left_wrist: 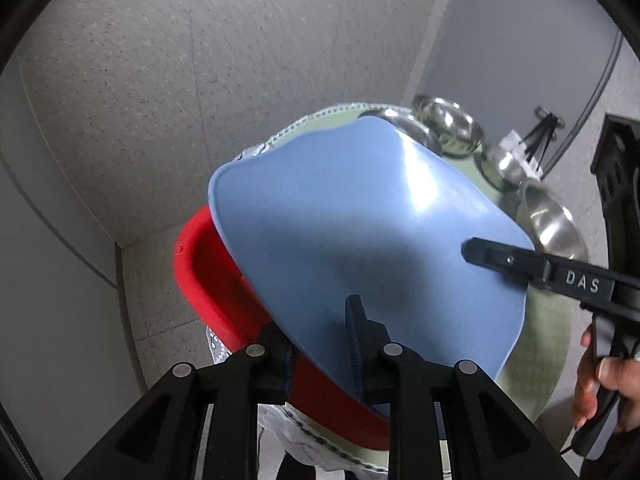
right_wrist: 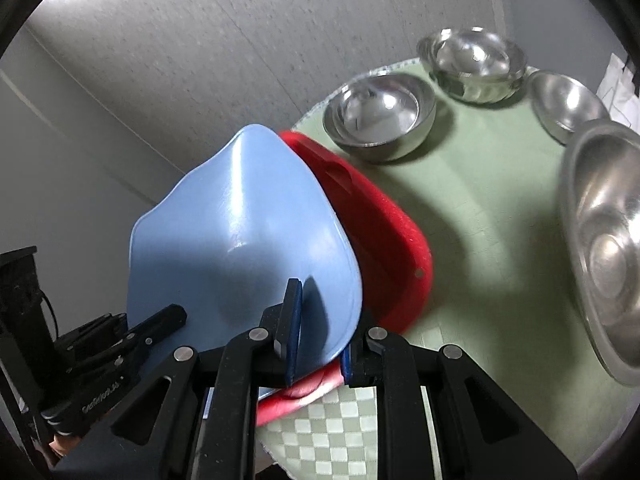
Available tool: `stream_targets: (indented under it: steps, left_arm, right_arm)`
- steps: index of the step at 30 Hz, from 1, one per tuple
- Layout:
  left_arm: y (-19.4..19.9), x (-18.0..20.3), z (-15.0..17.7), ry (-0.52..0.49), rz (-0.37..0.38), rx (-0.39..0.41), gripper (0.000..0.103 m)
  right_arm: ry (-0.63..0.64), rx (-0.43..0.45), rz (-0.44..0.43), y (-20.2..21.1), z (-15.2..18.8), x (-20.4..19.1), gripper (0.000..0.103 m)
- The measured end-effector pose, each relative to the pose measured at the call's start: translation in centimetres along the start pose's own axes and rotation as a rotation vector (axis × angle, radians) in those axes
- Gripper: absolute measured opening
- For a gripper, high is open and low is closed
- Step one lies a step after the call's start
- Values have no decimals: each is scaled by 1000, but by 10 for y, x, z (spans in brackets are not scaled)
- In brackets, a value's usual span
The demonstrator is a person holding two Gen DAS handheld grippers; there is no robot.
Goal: Organize plates and bowls
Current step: 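Lift the blue plate with both grippers and lower it into the red basin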
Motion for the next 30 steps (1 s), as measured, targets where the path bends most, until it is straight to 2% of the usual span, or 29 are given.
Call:
stream_targets:
  steps: [6, 8, 12, 14, 15, 17, 19, 21, 25, 27, 29, 30]
  left_arm:
    - [-33, -10, -16, 4, 38, -61, 21]
    - [-29, -8, -32, 19, 52, -85, 21]
    - [-35, -15, -39, 38, 80, -119, 23]
    - [-34, -15, -42, 40, 89, -125, 28]
    - [-32, -17, -43, 40, 91, -126, 39]
    - [-25, -18, -42, 37, 99, -108, 52]
    - [-19, -17, -44, 39, 93, -84, 69]
    - [-11, -19, -43, 49, 92, -64, 79]
    - [-4, -17, -46, 51, 46, -14, 85]
    - [-7, -16, -46, 54, 41, -19, 85]
    - [-11, -13, -45, 61, 35, -29, 85]
    - [-12, -8, -46, 59, 32, -25, 85]
  right_arm:
    - [-33, -44, 32, -19, -8, 6, 16]
    - [-50, -60, 35, -27, -13, 7, 16]
    - [-70, -72, 38, -32, -17, 10, 15]
    - [-82, -78, 36, -37, -22, 13, 15]
    - [-83, -80, 45, -37, -22, 13, 15]
    - [-82, -83, 58, -35, -22, 13, 14]
    - [-90, -81, 68, -34, -24, 15, 13]
    - [-96, -82, 81, -33, -24, 15, 13]
    - [-80, -86, 135, -34, -25, 9, 20]
    - [-66, -84, 203, -33, -24, 5, 22]
    - [-57, -76, 212, -31, -20, 0, 37]
    - [-53, -71, 206, -29, -18, -3, 41]
Point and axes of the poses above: each gripper's, at about its wrist camera, not at the fingertips, and y roughly against the way its jaws point, x to its right, z to its underside, the point moved 3 cm from there along -y, roughly the way its jaws point, and after that the axes turned 8 degrees about -x, right-handed, at the moved point
